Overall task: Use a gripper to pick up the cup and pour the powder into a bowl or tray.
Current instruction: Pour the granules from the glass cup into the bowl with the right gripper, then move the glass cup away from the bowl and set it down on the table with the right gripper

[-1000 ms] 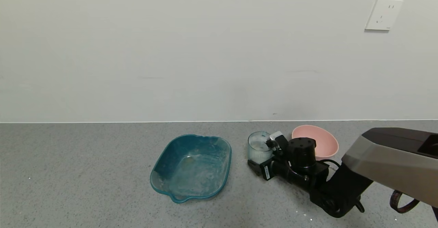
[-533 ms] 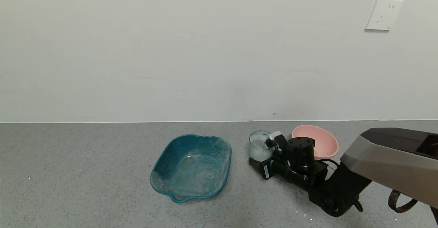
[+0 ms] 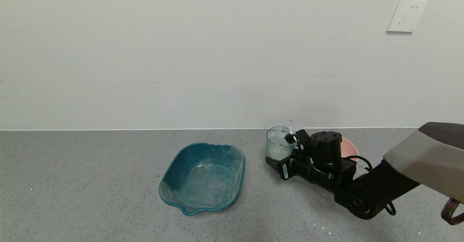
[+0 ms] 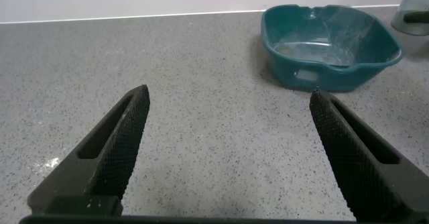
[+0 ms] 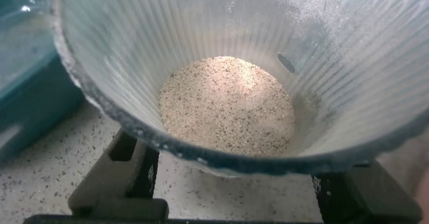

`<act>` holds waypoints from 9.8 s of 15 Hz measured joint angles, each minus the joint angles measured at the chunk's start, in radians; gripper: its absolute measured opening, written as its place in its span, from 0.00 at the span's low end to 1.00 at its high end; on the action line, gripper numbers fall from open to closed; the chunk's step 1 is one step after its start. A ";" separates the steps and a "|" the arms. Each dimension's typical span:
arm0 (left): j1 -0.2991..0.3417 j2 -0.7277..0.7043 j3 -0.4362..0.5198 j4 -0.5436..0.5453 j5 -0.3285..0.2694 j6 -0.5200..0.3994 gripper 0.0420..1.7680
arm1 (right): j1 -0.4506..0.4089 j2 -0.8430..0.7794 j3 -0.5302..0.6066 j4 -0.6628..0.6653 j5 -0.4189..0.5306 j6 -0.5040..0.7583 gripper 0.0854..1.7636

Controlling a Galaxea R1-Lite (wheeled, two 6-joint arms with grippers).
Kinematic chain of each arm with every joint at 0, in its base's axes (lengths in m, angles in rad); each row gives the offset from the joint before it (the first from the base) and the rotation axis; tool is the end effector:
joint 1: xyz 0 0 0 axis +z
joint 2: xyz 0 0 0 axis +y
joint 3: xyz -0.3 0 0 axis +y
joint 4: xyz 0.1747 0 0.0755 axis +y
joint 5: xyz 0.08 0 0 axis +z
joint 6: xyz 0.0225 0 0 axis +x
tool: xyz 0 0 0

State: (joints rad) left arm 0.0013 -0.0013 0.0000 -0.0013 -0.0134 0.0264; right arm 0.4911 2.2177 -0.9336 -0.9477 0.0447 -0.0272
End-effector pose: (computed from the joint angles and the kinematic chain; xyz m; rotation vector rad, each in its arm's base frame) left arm -0.0229 -0.0003 0.0756 0.0264 -0.0028 -0.0121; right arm 0.3517 0.1892 0.0593 -0.1017 0.3248 0.5353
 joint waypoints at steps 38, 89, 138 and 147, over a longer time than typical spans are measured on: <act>0.000 0.000 0.000 0.000 0.000 0.000 0.97 | -0.478 -0.335 -0.111 0.419 -0.294 -1.233 0.72; 0.000 0.000 0.000 -0.001 0.000 0.000 0.97 | -0.368 -0.237 -0.073 0.317 -0.527 -1.791 0.72; 0.000 0.000 0.000 0.000 0.000 0.000 0.97 | 0.085 -0.176 -0.059 0.344 -0.307 0.028 0.72; 0.000 0.000 0.000 -0.001 0.000 0.000 0.97 | 0.074 -0.078 -0.024 0.213 -0.304 0.059 0.71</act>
State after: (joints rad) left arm 0.0013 -0.0013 0.0000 -0.0019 -0.0134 0.0260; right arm 0.5655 2.1398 -0.9579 -0.7349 -0.2596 0.0313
